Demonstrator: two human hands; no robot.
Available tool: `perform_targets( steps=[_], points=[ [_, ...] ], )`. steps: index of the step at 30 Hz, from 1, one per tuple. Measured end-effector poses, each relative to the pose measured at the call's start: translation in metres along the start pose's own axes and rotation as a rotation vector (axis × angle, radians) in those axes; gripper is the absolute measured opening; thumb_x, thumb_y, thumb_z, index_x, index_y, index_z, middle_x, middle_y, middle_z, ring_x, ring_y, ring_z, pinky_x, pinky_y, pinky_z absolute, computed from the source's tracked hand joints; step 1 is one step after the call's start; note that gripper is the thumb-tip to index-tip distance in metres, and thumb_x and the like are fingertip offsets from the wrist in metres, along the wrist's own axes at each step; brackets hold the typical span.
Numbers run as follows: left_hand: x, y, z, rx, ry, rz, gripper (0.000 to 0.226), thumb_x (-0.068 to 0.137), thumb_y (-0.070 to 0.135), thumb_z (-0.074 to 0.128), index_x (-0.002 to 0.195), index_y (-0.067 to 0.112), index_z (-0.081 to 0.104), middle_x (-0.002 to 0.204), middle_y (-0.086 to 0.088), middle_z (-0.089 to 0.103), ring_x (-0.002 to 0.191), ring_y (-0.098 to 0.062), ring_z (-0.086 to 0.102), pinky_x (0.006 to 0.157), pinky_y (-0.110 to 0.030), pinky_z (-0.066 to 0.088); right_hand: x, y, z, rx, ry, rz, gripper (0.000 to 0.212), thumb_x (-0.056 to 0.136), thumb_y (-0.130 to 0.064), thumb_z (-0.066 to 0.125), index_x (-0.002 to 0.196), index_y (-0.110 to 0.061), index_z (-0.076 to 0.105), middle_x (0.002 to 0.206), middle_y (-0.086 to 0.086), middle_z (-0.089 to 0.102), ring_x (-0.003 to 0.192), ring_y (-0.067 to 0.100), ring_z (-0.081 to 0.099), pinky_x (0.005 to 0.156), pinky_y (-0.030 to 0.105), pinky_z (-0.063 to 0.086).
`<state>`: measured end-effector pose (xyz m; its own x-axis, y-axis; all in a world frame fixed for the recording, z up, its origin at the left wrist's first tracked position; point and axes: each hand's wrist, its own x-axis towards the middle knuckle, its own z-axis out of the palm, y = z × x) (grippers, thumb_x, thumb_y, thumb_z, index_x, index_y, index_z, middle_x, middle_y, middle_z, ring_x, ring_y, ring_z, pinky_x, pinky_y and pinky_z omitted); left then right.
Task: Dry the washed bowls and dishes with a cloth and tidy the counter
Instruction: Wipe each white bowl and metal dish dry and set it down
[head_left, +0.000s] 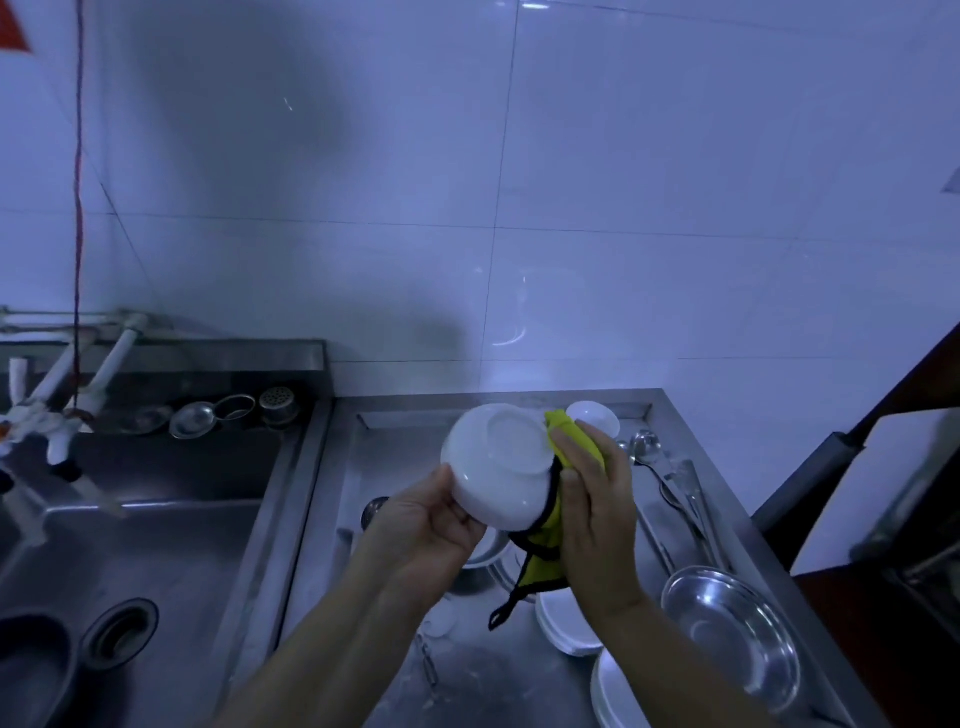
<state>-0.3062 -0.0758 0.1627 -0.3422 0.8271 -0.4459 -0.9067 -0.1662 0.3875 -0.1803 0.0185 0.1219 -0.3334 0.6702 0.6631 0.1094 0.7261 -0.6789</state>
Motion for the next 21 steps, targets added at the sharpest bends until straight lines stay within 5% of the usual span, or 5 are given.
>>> perform_targets(
  steps=[3,6,10,15,21],
  points=[
    [0.008,-0.011,0.001,0.15,-0.032,0.028,0.027,0.097,0.007,0.038,0.115,-0.002,0.057,0.113,-0.015,0.065,0.097,-0.022,0.061,0.087,-0.033,0.048,0.013,0.01,-0.016,0.037,-0.074,0.126,0.033,0.097,-0.026,0.04,0.12,-0.02,0.062,0.127,0.001,0.052,0.121,0.009,0.048,0.106,0.023,0.035],
    [0.018,-0.023,0.007,0.423,-0.126,0.065,0.026,0.096,0.002,0.036,0.098,0.002,0.062,0.083,-0.007,0.073,0.073,-0.014,0.068,0.067,-0.023,0.057,0.031,0.019,-0.036,0.0,-0.213,0.152,0.031,0.094,-0.017,0.045,0.115,-0.015,0.068,0.121,0.002,0.059,0.115,0.003,0.051,0.103,0.018,0.037],
    [0.037,-0.054,0.008,0.792,-0.209,0.152,0.025,0.092,-0.005,0.042,0.09,0.006,0.064,0.074,-0.005,0.071,0.068,-0.016,0.064,0.061,-0.021,0.052,0.045,0.03,-0.055,-0.206,-0.373,0.003,0.028,0.092,-0.017,0.052,0.114,-0.018,0.069,0.12,0.003,0.061,0.113,0.016,0.054,0.101,0.027,0.04],
    [0.076,-0.098,-0.02,1.442,-0.249,0.398,0.017,0.087,-0.001,0.055,0.088,0.011,0.068,0.08,-0.009,0.066,0.075,-0.018,0.057,0.074,-0.033,0.046,0.039,0.06,-0.093,-0.205,-0.109,0.125,0.028,0.093,-0.018,0.052,0.114,-0.019,0.069,0.12,-0.001,0.059,0.112,0.009,0.055,0.098,0.016,0.038],
    [0.113,-0.151,-0.07,2.198,-0.425,0.544,0.035,0.094,0.023,0.045,0.127,0.026,0.056,0.124,0.002,0.063,0.114,-0.018,0.056,0.089,-0.023,0.039,-0.007,0.101,-0.135,-0.181,0.036,0.357,0.029,0.093,-0.002,0.055,0.114,-0.017,0.068,0.112,0.002,0.06,0.107,0.002,0.055,0.098,0.009,0.036]
  ],
)
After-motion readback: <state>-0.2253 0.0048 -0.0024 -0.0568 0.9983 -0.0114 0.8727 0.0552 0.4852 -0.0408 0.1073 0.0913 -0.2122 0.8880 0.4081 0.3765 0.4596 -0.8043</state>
